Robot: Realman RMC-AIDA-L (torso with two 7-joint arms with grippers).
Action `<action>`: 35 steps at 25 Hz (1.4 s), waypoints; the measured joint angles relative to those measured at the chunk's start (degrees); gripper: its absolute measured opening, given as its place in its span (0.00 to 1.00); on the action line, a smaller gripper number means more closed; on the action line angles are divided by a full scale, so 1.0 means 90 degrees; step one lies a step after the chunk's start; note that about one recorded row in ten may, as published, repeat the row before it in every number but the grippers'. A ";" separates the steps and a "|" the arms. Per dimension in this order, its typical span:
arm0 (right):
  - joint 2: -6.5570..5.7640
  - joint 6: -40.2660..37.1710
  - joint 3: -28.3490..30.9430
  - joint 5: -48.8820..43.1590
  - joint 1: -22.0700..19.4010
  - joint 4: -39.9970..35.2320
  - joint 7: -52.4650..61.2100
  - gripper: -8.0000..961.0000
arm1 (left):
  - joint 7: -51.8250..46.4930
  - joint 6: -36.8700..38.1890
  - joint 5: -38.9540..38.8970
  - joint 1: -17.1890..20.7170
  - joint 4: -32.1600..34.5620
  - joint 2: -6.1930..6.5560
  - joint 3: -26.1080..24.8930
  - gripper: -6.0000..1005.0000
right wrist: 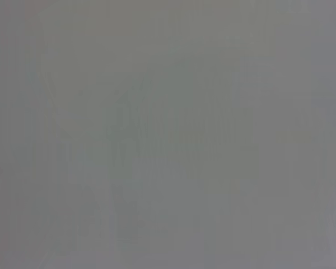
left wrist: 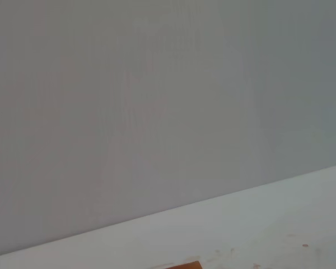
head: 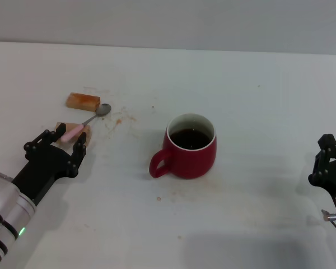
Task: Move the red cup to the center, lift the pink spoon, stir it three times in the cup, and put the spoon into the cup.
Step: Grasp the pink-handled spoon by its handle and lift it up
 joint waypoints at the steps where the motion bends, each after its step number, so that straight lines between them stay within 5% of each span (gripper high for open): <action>1: 0.0000 0.0000 0.0000 0.0000 0.0000 0.0000 0.0003 0.01 | 0.0000 0.0000 0.0000 0.0000 0.0000 -0.0002 -0.0002 0.45; 25: 0.0000 0.0000 0.0000 0.0026 0.0000 -0.0019 0.0004 0.01 | 0.0039 -0.0144 -0.0004 -0.0097 0.0010 -0.0008 0.0039 0.44; 35: 0.0000 0.0131 0.0033 0.0037 0.0035 -0.0039 0.0004 0.01 | 0.0313 -0.0223 -0.0008 -0.0186 0.0134 -0.0023 -0.0204 0.26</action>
